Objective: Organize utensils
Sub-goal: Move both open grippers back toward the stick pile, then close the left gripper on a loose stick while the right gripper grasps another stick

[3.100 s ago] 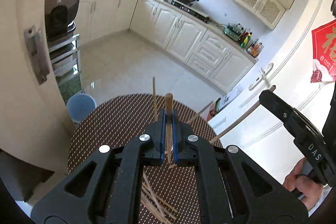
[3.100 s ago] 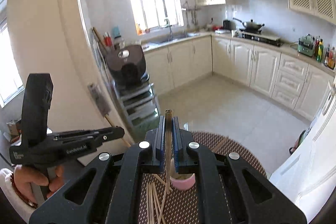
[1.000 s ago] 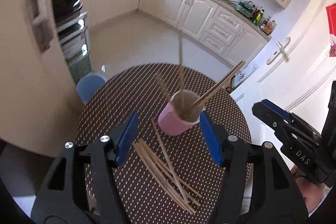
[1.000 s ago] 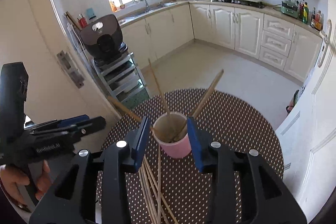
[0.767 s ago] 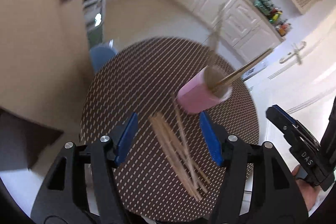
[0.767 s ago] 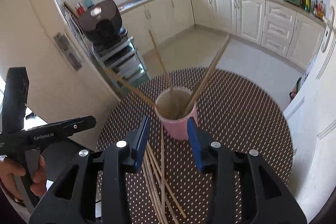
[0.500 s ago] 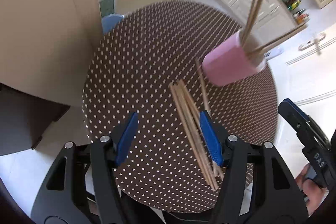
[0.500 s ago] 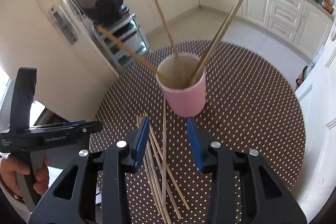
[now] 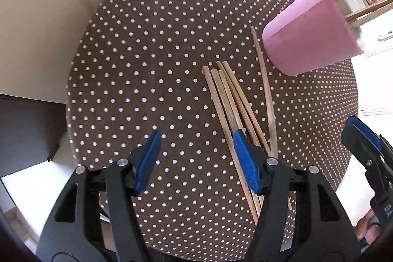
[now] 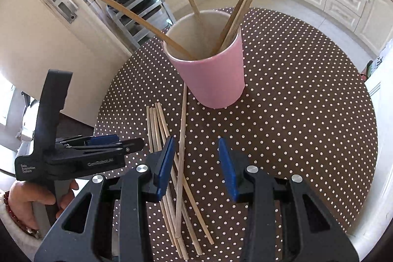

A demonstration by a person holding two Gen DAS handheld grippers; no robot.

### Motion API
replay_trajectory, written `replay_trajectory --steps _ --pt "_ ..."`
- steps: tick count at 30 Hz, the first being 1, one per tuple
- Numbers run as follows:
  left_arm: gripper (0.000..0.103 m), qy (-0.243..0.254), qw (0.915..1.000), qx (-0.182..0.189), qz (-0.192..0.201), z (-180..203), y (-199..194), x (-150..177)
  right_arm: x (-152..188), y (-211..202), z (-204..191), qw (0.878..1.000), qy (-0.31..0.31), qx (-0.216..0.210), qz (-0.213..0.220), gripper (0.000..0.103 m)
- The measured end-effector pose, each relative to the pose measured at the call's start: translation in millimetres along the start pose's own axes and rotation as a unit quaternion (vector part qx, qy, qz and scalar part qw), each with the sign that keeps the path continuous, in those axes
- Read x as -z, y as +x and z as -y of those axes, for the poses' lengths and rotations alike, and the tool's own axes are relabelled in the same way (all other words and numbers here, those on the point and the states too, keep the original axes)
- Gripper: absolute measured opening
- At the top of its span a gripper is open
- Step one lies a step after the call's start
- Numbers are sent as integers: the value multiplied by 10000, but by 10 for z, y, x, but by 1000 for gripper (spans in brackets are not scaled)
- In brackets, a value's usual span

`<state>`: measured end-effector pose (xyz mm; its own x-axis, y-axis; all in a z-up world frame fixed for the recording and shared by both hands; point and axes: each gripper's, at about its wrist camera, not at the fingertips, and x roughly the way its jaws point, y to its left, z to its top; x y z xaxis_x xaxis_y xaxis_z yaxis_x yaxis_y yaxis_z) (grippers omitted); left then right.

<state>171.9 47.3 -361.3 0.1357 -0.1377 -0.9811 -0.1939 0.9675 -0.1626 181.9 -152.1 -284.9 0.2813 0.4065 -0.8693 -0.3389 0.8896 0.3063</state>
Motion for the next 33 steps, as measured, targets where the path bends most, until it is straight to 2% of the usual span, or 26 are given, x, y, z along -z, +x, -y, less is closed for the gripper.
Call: replay_trajectory --steps 10,16,19,23,27,30,33 --pt "63 0 9995 -310 4 66 188 -49 -118 212 104 9997 4 -155 -178 35" --pt "65 21 9992 -388 -41 293 214 -256 -153 305 109 9994 -112 -217 -252 35" --pt "63 60 9994 -336 -46 251 193 -223 -181 364 87 9991 -164 -247 -294 35" --pt "52 -83 9997 -228 -84 109 139 -218 -225 481 31 9982 -259 -369 -404 35" --pt "50 -45 9997 -222 -124 111 145 -266 -280 688 -48 9972 -339 -390 -540 35" --pt "49 -80 9996 -220 -137 94 150 -314 -327 811 -97 9975 -260 -374 -545 33" --pt "45 -74 9997 -217 -126 22 157 -403 -386 915 -184 9981 -318 -172 -499 29"
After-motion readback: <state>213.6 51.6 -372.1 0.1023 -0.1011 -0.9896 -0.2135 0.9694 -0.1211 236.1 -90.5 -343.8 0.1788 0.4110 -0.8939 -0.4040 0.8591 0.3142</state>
